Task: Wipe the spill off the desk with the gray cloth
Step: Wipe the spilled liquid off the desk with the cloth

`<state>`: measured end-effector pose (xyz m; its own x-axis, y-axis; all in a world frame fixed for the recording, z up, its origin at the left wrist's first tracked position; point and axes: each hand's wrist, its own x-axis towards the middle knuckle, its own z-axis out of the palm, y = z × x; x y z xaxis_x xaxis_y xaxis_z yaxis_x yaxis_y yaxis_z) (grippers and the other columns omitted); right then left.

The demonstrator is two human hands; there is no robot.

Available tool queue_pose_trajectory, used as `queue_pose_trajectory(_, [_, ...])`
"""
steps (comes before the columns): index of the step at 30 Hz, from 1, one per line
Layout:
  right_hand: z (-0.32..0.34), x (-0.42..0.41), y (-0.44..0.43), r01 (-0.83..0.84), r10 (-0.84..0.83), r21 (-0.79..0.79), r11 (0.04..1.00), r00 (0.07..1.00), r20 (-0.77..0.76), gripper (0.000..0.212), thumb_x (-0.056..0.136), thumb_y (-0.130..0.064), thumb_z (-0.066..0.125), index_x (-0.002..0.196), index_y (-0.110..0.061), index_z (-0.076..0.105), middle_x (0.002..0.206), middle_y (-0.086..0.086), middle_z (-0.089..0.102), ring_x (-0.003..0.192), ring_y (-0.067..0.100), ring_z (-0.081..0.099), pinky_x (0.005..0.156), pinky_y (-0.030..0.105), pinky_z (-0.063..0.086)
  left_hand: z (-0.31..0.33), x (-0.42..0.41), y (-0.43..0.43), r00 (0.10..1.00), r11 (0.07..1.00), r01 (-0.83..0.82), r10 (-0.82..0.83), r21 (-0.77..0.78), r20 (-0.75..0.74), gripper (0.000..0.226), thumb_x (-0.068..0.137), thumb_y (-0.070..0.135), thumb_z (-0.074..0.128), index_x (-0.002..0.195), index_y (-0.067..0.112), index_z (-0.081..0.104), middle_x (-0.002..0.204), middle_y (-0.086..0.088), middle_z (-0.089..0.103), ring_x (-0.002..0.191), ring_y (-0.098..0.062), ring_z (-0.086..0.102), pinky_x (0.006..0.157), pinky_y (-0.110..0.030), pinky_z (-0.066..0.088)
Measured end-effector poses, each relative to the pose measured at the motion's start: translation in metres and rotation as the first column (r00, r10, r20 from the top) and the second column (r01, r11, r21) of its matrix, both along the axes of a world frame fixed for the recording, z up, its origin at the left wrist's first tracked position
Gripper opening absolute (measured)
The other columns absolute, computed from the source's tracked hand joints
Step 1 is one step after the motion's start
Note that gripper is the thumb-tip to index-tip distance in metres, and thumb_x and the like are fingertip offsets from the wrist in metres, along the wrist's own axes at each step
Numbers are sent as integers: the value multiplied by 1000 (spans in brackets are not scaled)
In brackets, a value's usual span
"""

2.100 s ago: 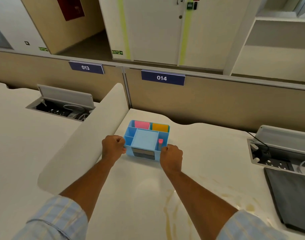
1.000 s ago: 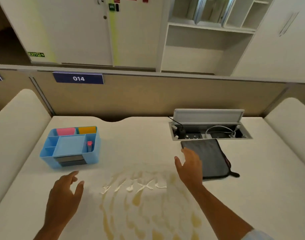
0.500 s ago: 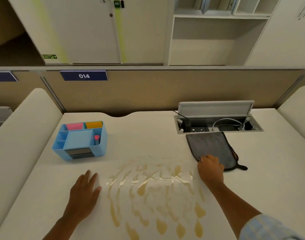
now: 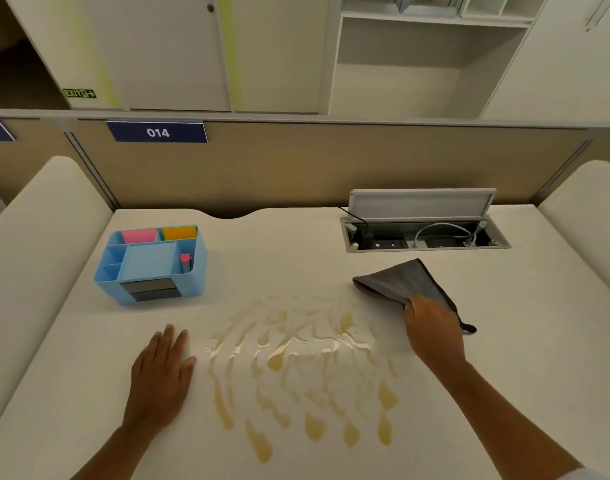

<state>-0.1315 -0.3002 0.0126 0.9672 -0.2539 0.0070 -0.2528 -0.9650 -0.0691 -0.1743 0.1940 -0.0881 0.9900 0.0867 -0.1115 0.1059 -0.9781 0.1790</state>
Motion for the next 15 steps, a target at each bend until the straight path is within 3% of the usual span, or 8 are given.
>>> queue_pose_trajectory(3, [4, -34, 18, -62, 62, 26, 998, 998, 28, 25, 105, -16, 48, 84, -12, 62, 67, 2, 62, 60, 23, 60, 62, 42, 53, -1, -1, 2, 1000, 1000, 0, 0, -14, -9, 76, 100, 58, 11, 161, 20, 36, 172, -9, 26, 159, -32, 27, 125, -50, 27])
queue_pose_trajectory(6, [-4, -63, 33, -141, 145, 115, 983, 989, -26, 24, 104, -22, 53, 83, -16, 63, 69, -3, 64, 63, 18, 61, 68, 42, 54, 3, 0, 3, 1000, 998, 11, -12, -57, -21, 79, 98, 60, 7, 163, 22, 31, 174, -5, 21, 161, -28, 22, 127, -46, 22])
queue_pose_trajectory(8, [-11, -75, 41, -197, 212, 220, 955, 976, -47, 21, 104, -35, 57, 103, -21, 72, 90, -8, 74, 84, 16, 71, 86, 42, 57, 9, 1, 7, 999, 995, 15, -18, -94, -30, 80, 97, 61, 7, 163, 23, 28, 175, -3, 19, 162, -26, 20, 128, -45, 20])
queue_pose_trajectory(10, [-16, -75, 39, -197, 213, 265, 944, 976, -33, 44, 101, -53, 57, 128, -21, 70, 122, -4, 74, 116, 20, 70, 104, 46, 52, 16, 1, 11, 999, 994, 22, -25, -108, -26, 78, 97, 59, 11, 164, 22, 28, 175, -4, 19, 161, -26, 22, 129, -45, 20])
queue_pose_trajectory(12, [-19, -65, 36, -187, 187, 300, 935, 982, 28, 63, 96, -63, 51, 136, -17, 66, 138, 1, 69, 129, 23, 64, 110, 46, 50, 19, -2, 20, 1000, 995, 21, -22, -102, -9, 78, 97, 59, 11, 163, 21, 30, 174, -5, 21, 161, -27, 23, 129, -45, 21])
queue_pose_trajectory(15, [-27, -43, 23, -205, 197, 254, 945, 979, 57, 68, 97, -61, 49, 147, -16, 56, 159, 7, 50, 142, 28, 53, 115, 47, 44, 20, -7, 34, 1000, 997, 11, -9, -82, 16, 82, 96, 60, 9, 161, 18, 35, 172, -9, 26, 160, -30, 26, 128, -47, 23])
